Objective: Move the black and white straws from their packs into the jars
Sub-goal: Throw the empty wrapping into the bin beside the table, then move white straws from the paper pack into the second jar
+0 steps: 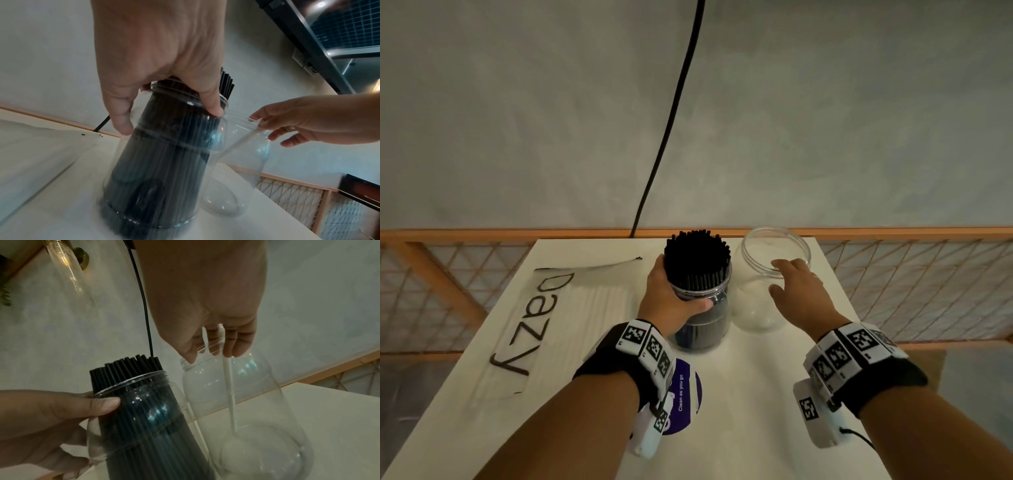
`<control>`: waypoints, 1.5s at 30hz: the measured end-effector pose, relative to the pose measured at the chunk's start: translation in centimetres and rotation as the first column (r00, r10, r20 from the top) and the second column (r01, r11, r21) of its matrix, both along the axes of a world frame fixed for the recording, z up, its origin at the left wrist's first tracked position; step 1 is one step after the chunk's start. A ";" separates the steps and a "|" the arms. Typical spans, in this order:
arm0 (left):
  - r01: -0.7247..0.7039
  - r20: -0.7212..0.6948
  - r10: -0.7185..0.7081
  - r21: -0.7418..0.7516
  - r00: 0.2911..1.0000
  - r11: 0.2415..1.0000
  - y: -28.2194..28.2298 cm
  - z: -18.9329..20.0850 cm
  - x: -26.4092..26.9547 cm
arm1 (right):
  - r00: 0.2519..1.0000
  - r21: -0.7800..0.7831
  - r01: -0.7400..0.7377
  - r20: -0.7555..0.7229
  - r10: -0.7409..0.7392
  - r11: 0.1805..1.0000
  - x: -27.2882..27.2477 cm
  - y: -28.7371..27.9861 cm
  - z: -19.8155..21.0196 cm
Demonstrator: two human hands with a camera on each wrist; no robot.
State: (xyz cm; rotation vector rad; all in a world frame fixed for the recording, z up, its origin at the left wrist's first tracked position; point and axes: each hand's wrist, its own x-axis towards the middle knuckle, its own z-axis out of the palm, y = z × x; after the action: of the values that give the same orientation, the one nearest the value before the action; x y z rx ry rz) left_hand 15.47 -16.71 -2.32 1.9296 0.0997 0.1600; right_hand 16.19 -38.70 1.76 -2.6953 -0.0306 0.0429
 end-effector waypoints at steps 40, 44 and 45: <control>-0.250 -0.410 0.460 0.470 0.788 0.846 15.0 -2.5 -12.3 | 0.968 0.185 -0.229 0.145 0.204 0.956 -20.9 2.8 -2.4; -0.333 -0.551 0.594 0.504 0.587 0.797 19.0 -4.7 -15.2 | 0.971 0.199 -0.207 0.160 0.176 0.958 -21.4 3.5 -2.5; -0.355 -0.577 0.598 0.485 0.557 0.799 19.4 -5.1 -15.7 | 0.971 0.196 -0.201 0.171 0.168 0.960 -21.6 3.7 -2.4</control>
State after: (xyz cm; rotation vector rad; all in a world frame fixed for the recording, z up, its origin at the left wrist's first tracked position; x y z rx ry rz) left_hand -0.18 2.71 -7.46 2.1394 1.2257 -0.2430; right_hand -5.44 -35.05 -0.68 -2.4686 -0.3169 -0.1042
